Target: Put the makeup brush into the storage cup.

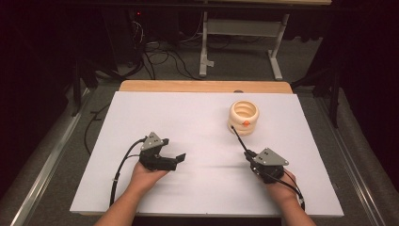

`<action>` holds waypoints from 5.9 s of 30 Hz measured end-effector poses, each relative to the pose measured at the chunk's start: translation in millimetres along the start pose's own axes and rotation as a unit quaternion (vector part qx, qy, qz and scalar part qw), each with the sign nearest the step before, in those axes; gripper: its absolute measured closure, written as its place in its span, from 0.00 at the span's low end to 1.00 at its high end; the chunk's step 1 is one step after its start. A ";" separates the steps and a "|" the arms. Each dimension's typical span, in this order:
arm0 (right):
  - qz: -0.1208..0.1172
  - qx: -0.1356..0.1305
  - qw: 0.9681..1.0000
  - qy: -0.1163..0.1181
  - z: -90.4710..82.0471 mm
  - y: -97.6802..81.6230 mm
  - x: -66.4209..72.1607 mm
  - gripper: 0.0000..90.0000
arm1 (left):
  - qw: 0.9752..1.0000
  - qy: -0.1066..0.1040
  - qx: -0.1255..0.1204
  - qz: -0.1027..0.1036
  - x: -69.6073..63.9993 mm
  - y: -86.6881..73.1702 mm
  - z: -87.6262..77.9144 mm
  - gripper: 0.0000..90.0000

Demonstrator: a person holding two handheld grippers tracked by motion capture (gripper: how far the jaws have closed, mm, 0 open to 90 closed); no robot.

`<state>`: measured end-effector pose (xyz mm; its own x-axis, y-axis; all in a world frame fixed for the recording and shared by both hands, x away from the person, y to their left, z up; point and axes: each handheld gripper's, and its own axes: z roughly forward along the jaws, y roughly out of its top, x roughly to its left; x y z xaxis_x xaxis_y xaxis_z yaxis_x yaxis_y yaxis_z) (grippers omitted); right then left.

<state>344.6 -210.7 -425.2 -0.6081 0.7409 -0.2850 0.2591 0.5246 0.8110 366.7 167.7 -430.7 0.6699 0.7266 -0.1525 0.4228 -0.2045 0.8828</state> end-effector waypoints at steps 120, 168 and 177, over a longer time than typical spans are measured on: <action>-0.005 -0.035 0.991 0.132 25.5 33.9 59.9 0.95 | 0.991 -0.099 -0.088 -0.012 -55.1 32.3 10.2 0.18; -0.034 -0.033 0.989 0.140 28.8 35.8 71.3 0.95 | 0.979 -0.157 -0.115 -0.061 -44.0 25.8 8.8 0.89; -0.036 -0.034 0.989 0.138 29.4 35.9 72.3 0.95 | 0.976 -0.174 -0.119 -0.062 -43.8 25.8 8.5 0.92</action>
<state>332.0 -125.9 -431.8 -0.8074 0.5550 -0.2001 0.1626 0.5354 0.8288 353.5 125.0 -405.0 0.8070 0.4610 -0.3691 0.3872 0.0588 0.9201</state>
